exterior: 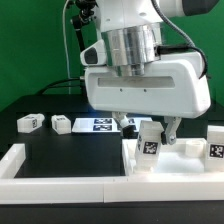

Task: Assemble square table

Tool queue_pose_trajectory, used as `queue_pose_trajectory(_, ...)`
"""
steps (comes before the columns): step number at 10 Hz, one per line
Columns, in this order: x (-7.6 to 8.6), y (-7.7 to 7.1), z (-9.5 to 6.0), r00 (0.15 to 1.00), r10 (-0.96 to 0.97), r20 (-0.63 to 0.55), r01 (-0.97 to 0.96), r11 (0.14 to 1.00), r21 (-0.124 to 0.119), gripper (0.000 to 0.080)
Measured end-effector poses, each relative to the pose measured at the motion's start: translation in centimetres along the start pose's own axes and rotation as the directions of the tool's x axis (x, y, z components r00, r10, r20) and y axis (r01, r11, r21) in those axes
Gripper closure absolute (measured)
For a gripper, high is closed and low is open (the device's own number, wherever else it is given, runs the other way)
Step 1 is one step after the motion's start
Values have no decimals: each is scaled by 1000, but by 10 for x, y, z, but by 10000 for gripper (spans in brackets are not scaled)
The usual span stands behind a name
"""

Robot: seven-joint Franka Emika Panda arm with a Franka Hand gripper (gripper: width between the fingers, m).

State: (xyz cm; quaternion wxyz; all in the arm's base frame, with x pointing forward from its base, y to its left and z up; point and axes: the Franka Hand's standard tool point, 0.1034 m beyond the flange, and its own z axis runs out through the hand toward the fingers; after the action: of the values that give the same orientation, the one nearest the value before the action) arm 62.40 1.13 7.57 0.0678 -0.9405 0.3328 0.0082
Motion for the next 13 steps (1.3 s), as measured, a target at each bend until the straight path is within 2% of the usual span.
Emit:
queue_pose_trajectory(1,-1,-4,-2,970,-243,-22,242,970,-27,150)
queue_pose_trajectory(2,4,0,-4,857,-514,-39,513,857,-40,150)
queue_pose_trajectory(4,5,3,-3,862,-505,-40,503,863,-41,150)
queue_pose_trajectory(5,5,3,-2,871,-489,-40,488,872,-40,242)
queue_pose_trajectory(6,5,3,-2,892,-450,-41,448,893,-36,454)
queue_pose_trajectory(7,4,3,-2,917,-397,-43,396,918,-33,454)
queue_pose_trajectory(8,5,3,-2,944,-327,-45,325,945,-30,509)
queue_pose_trajectory(10,5,3,-1,990,-131,-57,130,991,-21,509)
queue_pose_trajectory(11,3,2,0,996,29,-82,-31,999,-19,509)
queue_pose_trajectory(13,1,2,0,904,425,-46,-425,905,11,509)
